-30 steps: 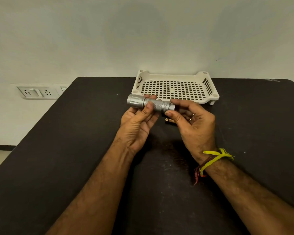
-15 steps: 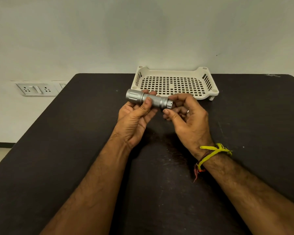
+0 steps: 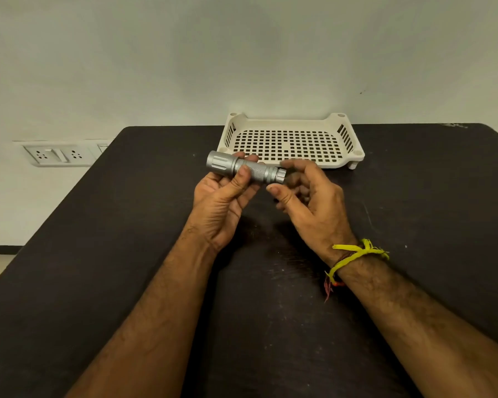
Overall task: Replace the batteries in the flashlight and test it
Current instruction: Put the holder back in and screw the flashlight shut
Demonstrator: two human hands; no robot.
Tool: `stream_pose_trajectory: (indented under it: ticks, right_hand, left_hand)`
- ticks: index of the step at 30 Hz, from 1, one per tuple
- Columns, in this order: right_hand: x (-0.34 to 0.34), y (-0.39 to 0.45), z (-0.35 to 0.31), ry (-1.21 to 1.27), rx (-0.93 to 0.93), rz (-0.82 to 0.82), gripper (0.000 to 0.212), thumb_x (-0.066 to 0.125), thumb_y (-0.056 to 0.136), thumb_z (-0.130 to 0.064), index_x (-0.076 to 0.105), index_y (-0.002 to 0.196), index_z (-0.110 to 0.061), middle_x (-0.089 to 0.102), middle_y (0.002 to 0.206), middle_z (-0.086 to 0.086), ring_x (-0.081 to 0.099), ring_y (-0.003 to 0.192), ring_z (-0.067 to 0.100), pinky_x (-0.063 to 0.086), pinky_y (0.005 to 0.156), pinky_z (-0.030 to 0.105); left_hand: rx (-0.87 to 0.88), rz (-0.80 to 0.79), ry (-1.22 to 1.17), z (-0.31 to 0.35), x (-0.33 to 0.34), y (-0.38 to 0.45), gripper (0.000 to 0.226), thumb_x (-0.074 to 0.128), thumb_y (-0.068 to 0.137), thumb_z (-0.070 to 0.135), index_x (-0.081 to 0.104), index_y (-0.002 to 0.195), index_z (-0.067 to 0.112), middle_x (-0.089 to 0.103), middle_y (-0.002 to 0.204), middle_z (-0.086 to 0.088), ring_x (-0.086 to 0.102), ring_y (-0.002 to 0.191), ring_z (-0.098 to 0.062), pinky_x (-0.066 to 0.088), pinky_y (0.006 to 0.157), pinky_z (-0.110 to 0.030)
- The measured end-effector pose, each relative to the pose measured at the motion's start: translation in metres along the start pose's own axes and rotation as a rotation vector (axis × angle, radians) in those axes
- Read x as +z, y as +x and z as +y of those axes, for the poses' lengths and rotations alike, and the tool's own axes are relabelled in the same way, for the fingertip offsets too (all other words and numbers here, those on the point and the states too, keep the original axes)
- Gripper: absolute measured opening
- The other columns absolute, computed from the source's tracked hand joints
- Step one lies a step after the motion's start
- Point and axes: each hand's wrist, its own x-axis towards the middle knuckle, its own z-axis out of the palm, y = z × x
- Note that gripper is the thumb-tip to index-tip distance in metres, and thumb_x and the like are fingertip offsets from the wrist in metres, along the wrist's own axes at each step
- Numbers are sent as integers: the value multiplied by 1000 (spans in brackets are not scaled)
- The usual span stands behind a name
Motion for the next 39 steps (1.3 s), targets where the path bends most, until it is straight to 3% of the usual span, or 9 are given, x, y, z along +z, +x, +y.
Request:
stream_pose_trajectory:
  ticks: [3, 7, 11, 16, 21, 26, 30, 36, 39]
  right_hand:
    - [5, -2, -2, -33, -63, -13, 35, 75, 88, -11, 58, 118, -12, 67, 91, 0, 67, 71, 10, 61, 68, 32]
    - [1, -1, 1, -51, 14, -13, 20, 66, 96, -29, 64, 100, -9, 69, 72, 7, 67, 57, 19, 58, 59, 46]
    - [3, -1, -1, -58, -87, -5, 41, 75, 88, -18, 55, 124, -18, 62, 87, -4, 62, 70, 8, 57, 67, 24]
    - [1, 0, 2, -93, -60, 15, 17, 67, 95, -23, 63, 104, -9, 68, 79, 3, 64, 62, 17, 57, 62, 42]
    - [4, -1, 0, -70, -103, -29, 36, 72, 90, -16, 57, 122, -9, 70, 103, 4, 70, 88, 18, 61, 77, 39]
    - [2, 1, 4, -89, -38, -9, 24, 67, 95, -29, 66, 102, -6, 71, 82, 7, 66, 65, 25, 57, 62, 46]
    - [3, 0, -3, -52, -100, 3, 35, 74, 89, -19, 60, 120, -12, 65, 92, -4, 66, 77, 17, 59, 70, 32]
    - [0, 1, 1, -60, -29, 38, 18, 62, 99, -23, 67, 96, -7, 69, 74, 10, 65, 60, 23, 55, 60, 46]
    - [-1, 2, -1, 12, -43, 31, 22, 72, 91, -21, 64, 110, -14, 67, 84, 6, 66, 68, 19, 60, 66, 35]
  left_hand:
    - [-4, -8, 6, 1, -1, 0, 38, 67, 78, 7, 60, 116, 9, 76, 108, -6, 71, 107, -19, 59, 91, -33]
    - [-3, -22, 16, 1, -1, 0, 39, 67, 79, 8, 59, 117, 8, 76, 107, -6, 71, 107, -19, 59, 89, -33]
    - [1, -29, 12, 0, -2, 0, 38, 67, 80, 7, 59, 117, 8, 76, 108, -6, 70, 110, -21, 59, 89, -33]
    - [-9, -28, -1, 1, 0, -2, 37, 66, 79, 8, 60, 115, 9, 76, 108, -5, 71, 108, -19, 59, 87, -31]
    - [1, -19, -6, 1, 0, -2, 25, 61, 89, 2, 60, 113, 8, 76, 103, -5, 72, 101, -18, 60, 84, -31]
    - [-4, -29, -27, 2, 0, -2, 23, 60, 91, 2, 60, 113, 8, 76, 103, -5, 72, 103, -18, 59, 88, -32]
    - [11, -19, -43, 2, 0, -1, 29, 63, 85, 5, 60, 113, 8, 76, 103, -6, 72, 103, -18, 60, 85, -31]
    - [24, -22, 12, 0, 1, -1, 37, 67, 79, 8, 60, 115, 8, 76, 106, -5, 71, 107, -19, 59, 87, -31]
    - [36, -17, 28, -1, 0, -1, 38, 66, 79, 8, 59, 116, 8, 76, 107, -6, 70, 109, -21, 59, 89, -33]
